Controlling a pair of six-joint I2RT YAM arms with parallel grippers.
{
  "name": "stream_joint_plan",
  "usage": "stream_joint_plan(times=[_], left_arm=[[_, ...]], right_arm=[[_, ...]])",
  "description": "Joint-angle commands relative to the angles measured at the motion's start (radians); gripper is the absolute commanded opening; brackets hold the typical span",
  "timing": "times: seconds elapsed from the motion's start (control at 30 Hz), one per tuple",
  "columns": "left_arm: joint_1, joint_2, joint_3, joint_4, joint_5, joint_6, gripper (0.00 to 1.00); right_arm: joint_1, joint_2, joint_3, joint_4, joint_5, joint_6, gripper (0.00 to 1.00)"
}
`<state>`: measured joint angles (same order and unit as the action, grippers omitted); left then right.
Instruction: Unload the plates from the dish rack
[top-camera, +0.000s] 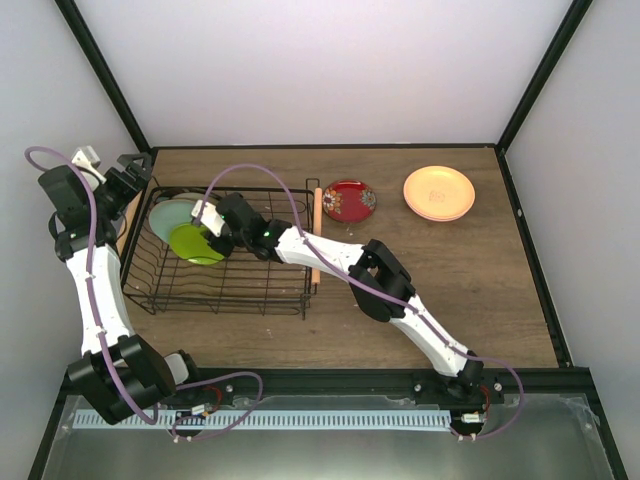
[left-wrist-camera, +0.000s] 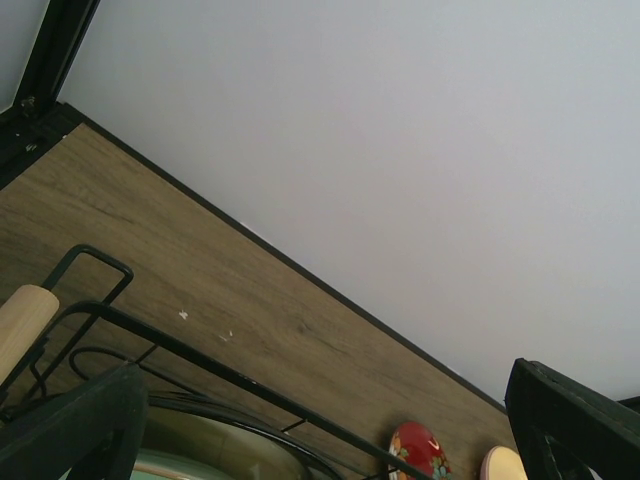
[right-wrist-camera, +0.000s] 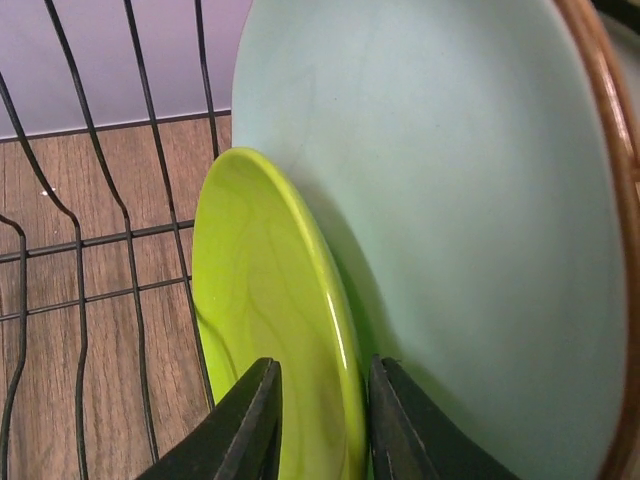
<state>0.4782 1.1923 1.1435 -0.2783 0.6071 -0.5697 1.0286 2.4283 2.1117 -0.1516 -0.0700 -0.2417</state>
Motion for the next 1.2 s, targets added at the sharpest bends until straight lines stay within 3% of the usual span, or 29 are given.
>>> stream_joint_plan(times=[0.0,0.13,0.4,1.17], left_arm=[[0.000,-0.015,-0.012,0.016,0.008,0.000,1.00],[0.000,-0.019,-0.013,0.017,0.004,-0.003,1.00],[0.000,-0.026,-0.018,0.019,0.004,-0.010,1.00],[0.000,-0.042,-0.014,0.042,0.011,-0.046,1.00]], right_arm=[[0.008,0.030,-0.017,-0.047,0.009,0.008,0.22],[0.010,0.030,-0.036,-0.049,0.026,-0.002,0.09],[0.018,0.018,-0.074,-0.042,0.070,-0.027,0.01],[0.026,-0.247,-0.163,-0.017,0.124,-0.142,0.01]])
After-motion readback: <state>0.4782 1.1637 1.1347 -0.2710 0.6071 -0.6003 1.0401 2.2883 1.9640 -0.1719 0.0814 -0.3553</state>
